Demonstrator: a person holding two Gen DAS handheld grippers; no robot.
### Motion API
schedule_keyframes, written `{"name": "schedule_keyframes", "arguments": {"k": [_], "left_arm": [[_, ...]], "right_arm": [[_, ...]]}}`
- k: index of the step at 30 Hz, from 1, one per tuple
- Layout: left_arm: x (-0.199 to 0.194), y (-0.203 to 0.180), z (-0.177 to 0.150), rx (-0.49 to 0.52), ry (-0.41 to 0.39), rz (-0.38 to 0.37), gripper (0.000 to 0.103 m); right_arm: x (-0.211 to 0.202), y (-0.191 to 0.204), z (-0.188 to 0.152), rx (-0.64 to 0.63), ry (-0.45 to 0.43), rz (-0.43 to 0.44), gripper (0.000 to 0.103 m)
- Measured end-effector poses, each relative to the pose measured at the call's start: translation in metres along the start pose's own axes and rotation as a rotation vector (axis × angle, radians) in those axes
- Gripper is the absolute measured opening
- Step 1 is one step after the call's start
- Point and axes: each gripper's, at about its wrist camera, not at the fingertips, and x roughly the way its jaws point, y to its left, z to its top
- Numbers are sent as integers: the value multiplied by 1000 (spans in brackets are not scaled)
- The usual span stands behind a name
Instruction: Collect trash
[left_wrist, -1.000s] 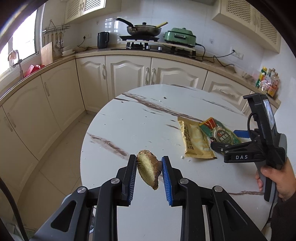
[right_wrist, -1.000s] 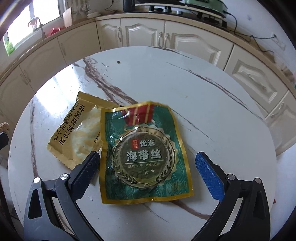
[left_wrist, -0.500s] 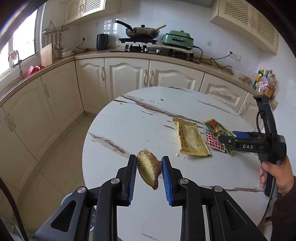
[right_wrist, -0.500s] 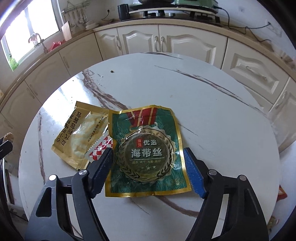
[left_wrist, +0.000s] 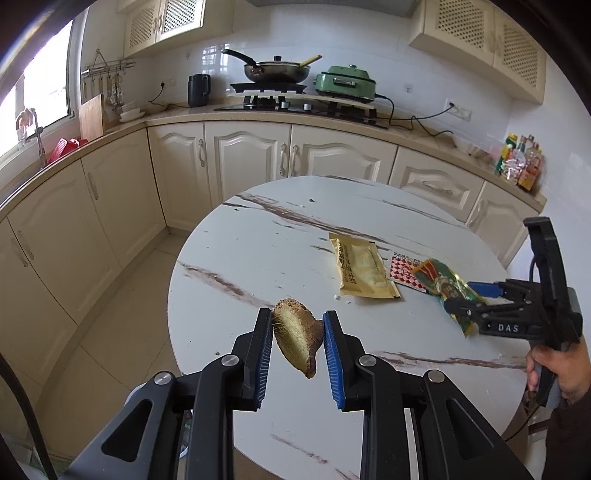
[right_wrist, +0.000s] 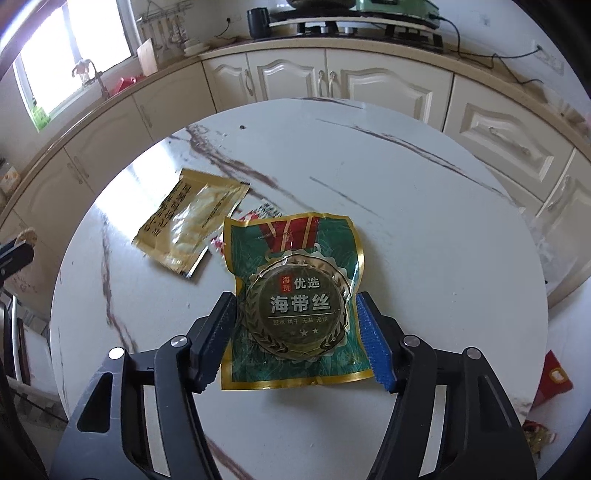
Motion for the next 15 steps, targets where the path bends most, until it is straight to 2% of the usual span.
{"name": "schedule_keyframes", "arguments": {"k": [8,15], "left_arm": [[-33,1,-24,-21,-14,-4,23],[-78,15,-71,-72,-8,15,23]], "right_arm": [[-25,51,-48,-71,24,133,67],[-13,117,-57,-117,18,215,79]]}}
